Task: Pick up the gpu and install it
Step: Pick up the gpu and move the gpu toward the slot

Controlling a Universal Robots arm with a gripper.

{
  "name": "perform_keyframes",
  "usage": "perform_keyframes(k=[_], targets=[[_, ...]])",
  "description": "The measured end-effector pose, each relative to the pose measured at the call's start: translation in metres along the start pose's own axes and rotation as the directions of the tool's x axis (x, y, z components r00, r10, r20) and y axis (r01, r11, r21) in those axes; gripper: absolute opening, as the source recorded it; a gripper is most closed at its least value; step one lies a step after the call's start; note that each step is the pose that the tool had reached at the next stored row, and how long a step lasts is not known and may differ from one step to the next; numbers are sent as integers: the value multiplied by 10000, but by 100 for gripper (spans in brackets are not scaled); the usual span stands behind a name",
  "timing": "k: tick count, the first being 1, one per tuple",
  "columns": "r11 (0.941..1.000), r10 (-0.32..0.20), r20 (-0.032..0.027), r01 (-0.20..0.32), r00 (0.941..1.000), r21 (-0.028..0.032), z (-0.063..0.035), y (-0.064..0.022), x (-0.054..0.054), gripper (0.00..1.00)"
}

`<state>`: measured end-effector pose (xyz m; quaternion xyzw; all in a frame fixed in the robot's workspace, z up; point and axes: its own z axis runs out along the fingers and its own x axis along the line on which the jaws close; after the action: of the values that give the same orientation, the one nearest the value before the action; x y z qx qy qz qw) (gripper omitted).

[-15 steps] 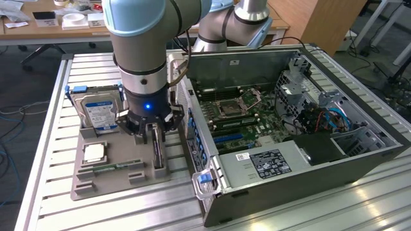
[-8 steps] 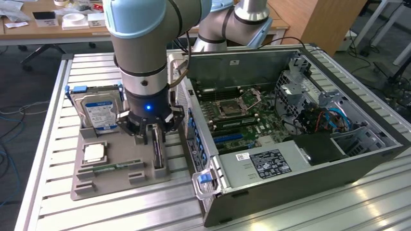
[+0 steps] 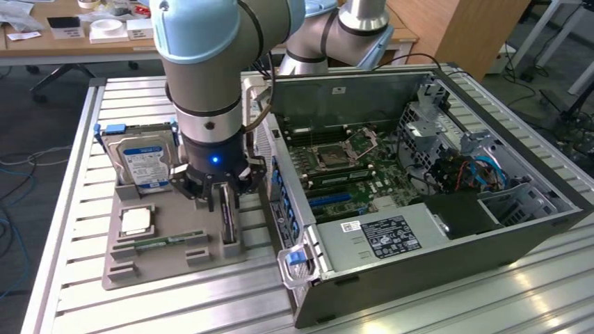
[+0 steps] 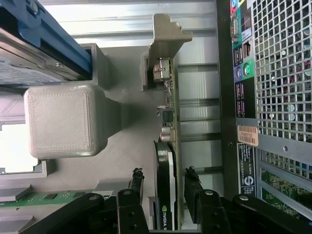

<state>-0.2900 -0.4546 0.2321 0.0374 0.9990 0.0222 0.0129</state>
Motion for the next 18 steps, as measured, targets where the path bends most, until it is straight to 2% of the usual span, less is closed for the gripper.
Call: perform_keyframes(k=[4, 18], targets=[[10000, 0, 1, 0, 10000, -2, 7, 31, 2, 47], [10000, 0, 1, 0, 10000, -1, 8, 33, 3, 46]])
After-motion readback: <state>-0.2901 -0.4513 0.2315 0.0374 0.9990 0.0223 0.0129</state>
